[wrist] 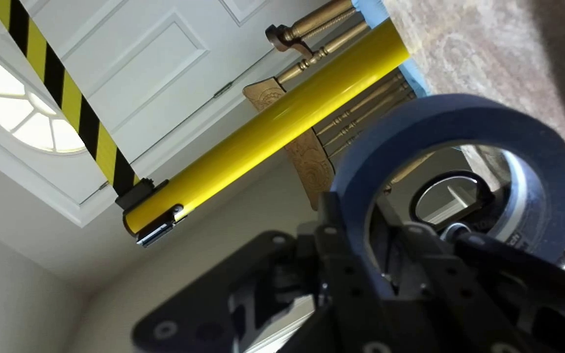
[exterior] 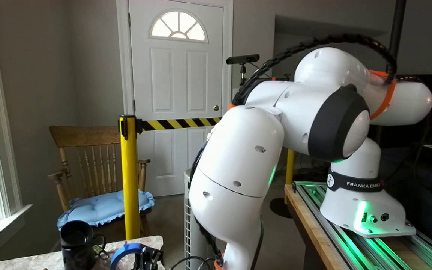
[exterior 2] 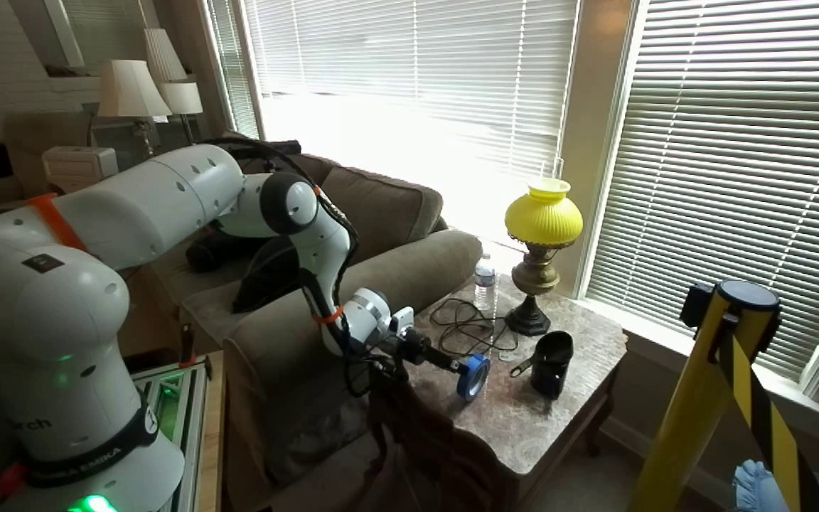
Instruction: Turn the seal tape
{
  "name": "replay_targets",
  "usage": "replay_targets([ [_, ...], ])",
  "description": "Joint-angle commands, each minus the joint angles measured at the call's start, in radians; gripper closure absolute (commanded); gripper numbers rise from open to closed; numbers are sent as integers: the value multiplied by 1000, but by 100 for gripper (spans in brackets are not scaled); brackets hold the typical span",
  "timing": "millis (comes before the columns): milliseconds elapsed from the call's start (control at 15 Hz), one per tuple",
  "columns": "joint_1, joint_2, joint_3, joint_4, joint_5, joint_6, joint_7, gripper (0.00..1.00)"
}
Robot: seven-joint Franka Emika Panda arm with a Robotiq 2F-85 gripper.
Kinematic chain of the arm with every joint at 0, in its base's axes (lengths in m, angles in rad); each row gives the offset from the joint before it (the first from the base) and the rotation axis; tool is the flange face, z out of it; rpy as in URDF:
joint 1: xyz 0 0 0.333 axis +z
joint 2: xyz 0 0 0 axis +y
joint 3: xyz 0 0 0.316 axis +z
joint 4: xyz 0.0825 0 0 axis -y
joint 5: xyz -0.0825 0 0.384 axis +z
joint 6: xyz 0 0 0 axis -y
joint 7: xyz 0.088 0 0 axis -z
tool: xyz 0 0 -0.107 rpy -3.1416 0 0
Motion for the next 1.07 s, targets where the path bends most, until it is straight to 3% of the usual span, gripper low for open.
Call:
replay_targets([
  [0,-74,27,86,50,-87,-21,75,95],
  [600,-170,17,192,48,-180,-72,71,95],
  [667,-178,17,199,49,-189,-76,70,56],
  [800,-189,8,213,39,-201,-89,74,49],
  [1000,-195,-9,227,23,-229,-114,89,24],
])
